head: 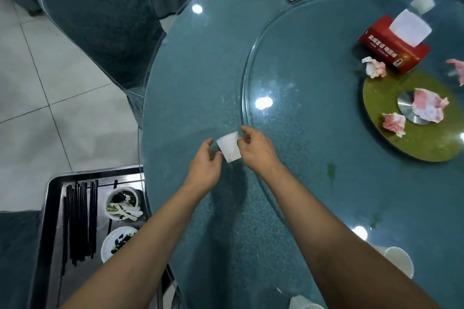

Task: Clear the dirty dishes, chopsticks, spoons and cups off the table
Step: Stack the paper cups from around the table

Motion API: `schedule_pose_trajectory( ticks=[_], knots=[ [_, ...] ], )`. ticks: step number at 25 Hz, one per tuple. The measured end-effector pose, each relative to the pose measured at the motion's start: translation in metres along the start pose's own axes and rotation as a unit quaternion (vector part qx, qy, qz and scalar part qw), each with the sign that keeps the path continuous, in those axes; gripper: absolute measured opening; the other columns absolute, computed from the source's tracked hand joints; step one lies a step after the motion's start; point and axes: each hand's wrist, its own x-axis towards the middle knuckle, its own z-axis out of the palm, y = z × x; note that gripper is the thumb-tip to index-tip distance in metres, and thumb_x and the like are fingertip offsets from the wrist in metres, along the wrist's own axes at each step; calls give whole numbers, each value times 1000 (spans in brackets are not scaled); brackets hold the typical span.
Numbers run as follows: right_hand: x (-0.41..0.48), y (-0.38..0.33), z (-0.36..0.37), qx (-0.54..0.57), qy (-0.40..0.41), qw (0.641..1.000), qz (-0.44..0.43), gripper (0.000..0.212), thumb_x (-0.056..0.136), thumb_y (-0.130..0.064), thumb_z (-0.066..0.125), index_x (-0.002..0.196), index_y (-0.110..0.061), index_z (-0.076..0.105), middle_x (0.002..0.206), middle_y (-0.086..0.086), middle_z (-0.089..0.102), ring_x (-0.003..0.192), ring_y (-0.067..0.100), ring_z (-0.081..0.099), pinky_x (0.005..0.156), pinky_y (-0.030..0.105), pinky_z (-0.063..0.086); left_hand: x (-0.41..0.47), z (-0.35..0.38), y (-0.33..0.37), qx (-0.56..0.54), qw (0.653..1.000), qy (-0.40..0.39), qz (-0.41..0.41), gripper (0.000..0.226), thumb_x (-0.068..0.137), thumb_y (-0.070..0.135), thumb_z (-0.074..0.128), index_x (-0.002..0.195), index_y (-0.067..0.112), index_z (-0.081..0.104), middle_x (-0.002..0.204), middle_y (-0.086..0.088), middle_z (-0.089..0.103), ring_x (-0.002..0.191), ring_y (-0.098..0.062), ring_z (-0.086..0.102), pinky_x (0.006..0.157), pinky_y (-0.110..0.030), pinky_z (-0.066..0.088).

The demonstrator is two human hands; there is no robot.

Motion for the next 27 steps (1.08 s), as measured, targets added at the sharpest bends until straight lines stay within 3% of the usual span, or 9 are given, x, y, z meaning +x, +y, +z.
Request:
schedule_pose_trajectory(
  ticks=[4, 7, 12, 14, 17, 19, 21, 27],
  knots=[
    [11, 5, 5, -9, -35, 999, 17, 48, 101, -20, 48, 148, -16, 49, 145, 11, 56, 131, 28, 54, 111, 36, 41, 14, 6, -5, -45, 998, -26, -40, 53, 104, 16, 48, 155, 12, 34, 131, -11, 66, 119, -32, 63, 105, -51, 49],
    [7, 10, 9, 25, -29, 999, 22, 45, 100, -20, 50, 144, -17, 53, 141, 9, 60, 128, 25, 57, 111, 39, 43, 14, 10, -5, -87, 995, -28, -47, 49, 104, 12, 47, 152, 11, 37, 137, -8, 63, 121, -25, 62, 108, -50, 47],
    [-6, 16, 3, 88, 9, 996, 29, 33, 99, -19, 54, 131, -18, 62, 121, 3, 69, 103, 16, 62, 85, 25, 45, 6, 9, -5, -136, 991, 2, -16, 31, 103, 7, 47, 129, 23, 48, 127, -7, 66, 116, -25, 65, 105, -53, 50],
    [-17, 19, 1, 125, 32, 991, 35, 30, 99, -21, 55, 127, -17, 66, 116, 1, 71, 98, 12, 62, 84, 23, 45, -2, 10, -5, -145, 989, 11, 2, 28, 103, 6, 47, 116, 31, 52, 121, -4, 67, 112, -27, 67, 100, -54, 53],
    [-40, 29, 2, 188, 63, 980, 30, 40, 88, -40, 55, 116, -17, 73, 108, 1, 76, 99, 15, 70, 96, 38, 55, -23, 13, -2, -163, 986, 11, 24, 33, 102, 1, 44, 107, 33, 53, 119, -3, 65, 100, -23, 68, 87, -45, 59],
    [-54, 47, 3, 229, 76, 970, 25, 46, 76, -55, 52, 103, -26, 75, 100, -3, 77, 96, 17, 73, 94, 47, 57, -41, 15, 1, -166, 985, 4, 37, 36, 102, -1, 43, 107, 33, 54, 118, -2, 64, 94, -18, 68, 76, -33, 58],
    [-70, 62, -2, 259, 83, 962, 29, 38, 71, -60, 54, 94, -35, 72, 94, -5, 77, 92, 19, 73, 89, 52, 58, -58, 19, 3, -153, 987, -3, 51, 36, 102, -1, 43, 110, 32, 55, 117, 1, 63, 95, -17, 68, 77, -33, 56],
    [-132, 86, -28, 314, 116, 941, 40, 5, 87, -30, 68, 86, -34, 71, 92, 1, 77, 87, 20, 75, 84, 54, 60, -116, 39, 7, -134, 985, -31, 100, 35, 100, -1, 47, 116, 28, 59, 119, 10, 65, 100, -18, 68, 86, -40, 59]
  ],
)
